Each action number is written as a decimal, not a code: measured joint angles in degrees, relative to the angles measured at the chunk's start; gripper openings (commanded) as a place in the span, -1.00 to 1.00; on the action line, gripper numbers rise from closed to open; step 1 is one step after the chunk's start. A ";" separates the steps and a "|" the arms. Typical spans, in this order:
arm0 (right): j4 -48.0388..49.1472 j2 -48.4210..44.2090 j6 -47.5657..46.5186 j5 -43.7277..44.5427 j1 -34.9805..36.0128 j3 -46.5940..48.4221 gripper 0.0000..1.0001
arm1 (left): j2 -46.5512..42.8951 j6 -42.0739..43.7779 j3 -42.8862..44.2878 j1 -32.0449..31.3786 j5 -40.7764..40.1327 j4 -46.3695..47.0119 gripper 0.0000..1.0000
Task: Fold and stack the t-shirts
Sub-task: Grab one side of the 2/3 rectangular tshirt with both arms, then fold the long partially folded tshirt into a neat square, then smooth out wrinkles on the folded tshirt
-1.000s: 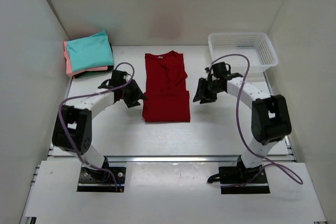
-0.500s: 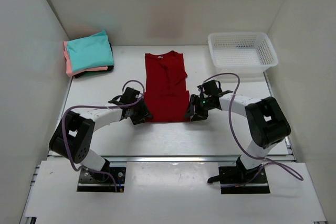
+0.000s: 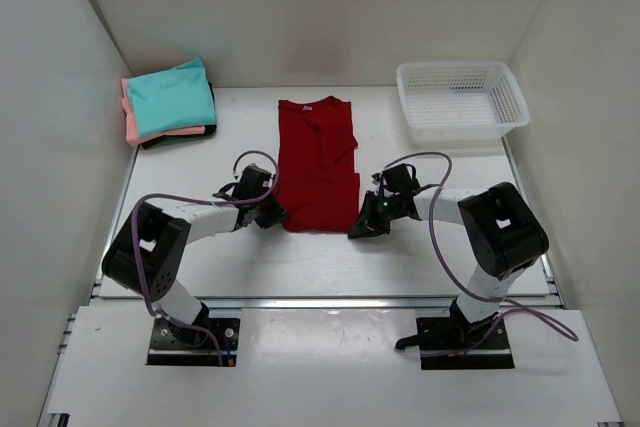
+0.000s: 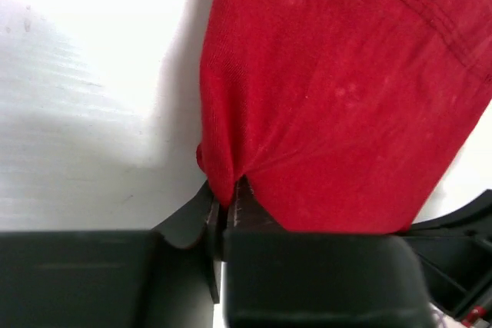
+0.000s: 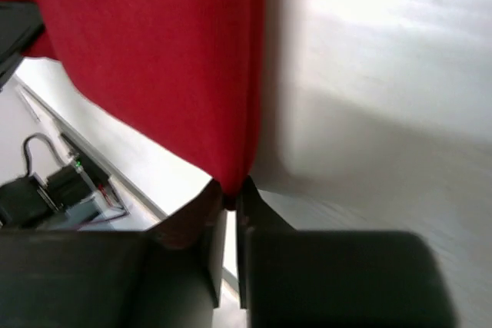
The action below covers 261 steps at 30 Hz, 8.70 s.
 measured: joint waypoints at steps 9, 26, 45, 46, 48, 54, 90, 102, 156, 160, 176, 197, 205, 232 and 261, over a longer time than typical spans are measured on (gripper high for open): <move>-2.80 -7.58 -3.50 0.04 -0.02 -6.36 -1.00 | -17.64 0.55 -11.58 -0.44 1.75 -4.63 -0.92; -13.99 -49.18 6.60 -6.45 9.70 -22.75 -1.00 | -60.46 -5.20 -22.93 -1.31 15.26 -29.24 -0.76; -28.98 -0.66 -9.53 -9.75 -6.32 32.06 -1.00 | -7.98 7.13 16.81 13.22 19.39 -23.26 -0.18; -29.57 4.52 -10.01 -9.44 -7.30 39.17 -1.00 | -3.61 7.67 20.87 14.27 18.82 -22.40 -0.08; -28.96 15.02 -10.12 -8.94 -9.33 53.62 0.43 | 4.79 8.37 27.96 16.02 17.57 -19.47 0.05; -31.41 39.78 -8.57 -8.70 -15.37 87.21 0.98 | 21.03 8.26 40.19 19.82 16.15 -14.23 0.14; -28.87 39.12 -25.66 -5.57 -10.10 66.79 -0.99 | 22.27 7.85 31.08 14.49 9.90 -12.92 0.06; -22.88 18.01 -23.78 -9.05 0.28 31.58 -0.05 | 22.29 12.68 31.80 17.64 11.52 -15.08 0.06; -22.84 18.60 -45.11 -20.44 -2.99 46.77 -1.00 | 22.01 16.15 31.30 18.32 16.55 -18.40 0.02; -20.96 18.36 -45.88 -25.51 -2.58 47.98 -1.00 | 22.01 16.28 31.30 18.60 16.81 -18.60 0.01; -5.07 16.15 -40.87 -38.60 -3.65 42.62 -0.98 | 22.21 16.63 31.82 19.10 17.00 -19.45 0.06; 2.21 20.59 -36.81 -37.27 -4.85 38.16 -1.00 | 22.08 10.64 35.98 18.18 23.30 -7.52 0.08; 3.91 20.59 -35.36 -37.27 -4.87 36.06 -1.00 | 24.57 14.25 44.54 17.75 20.98 -11.82 0.08; 6.60 20.35 -34.07 -37.20 -5.33 33.81 -1.00 | 26.82 17.27 39.63 13.25 22.32 -18.25 -1.00; -0.66 19.06 -38.73 -32.11 -3.85 41.46 -1.00 | -5.11 12.79 17.46 19.04 20.44 -15.69 -1.00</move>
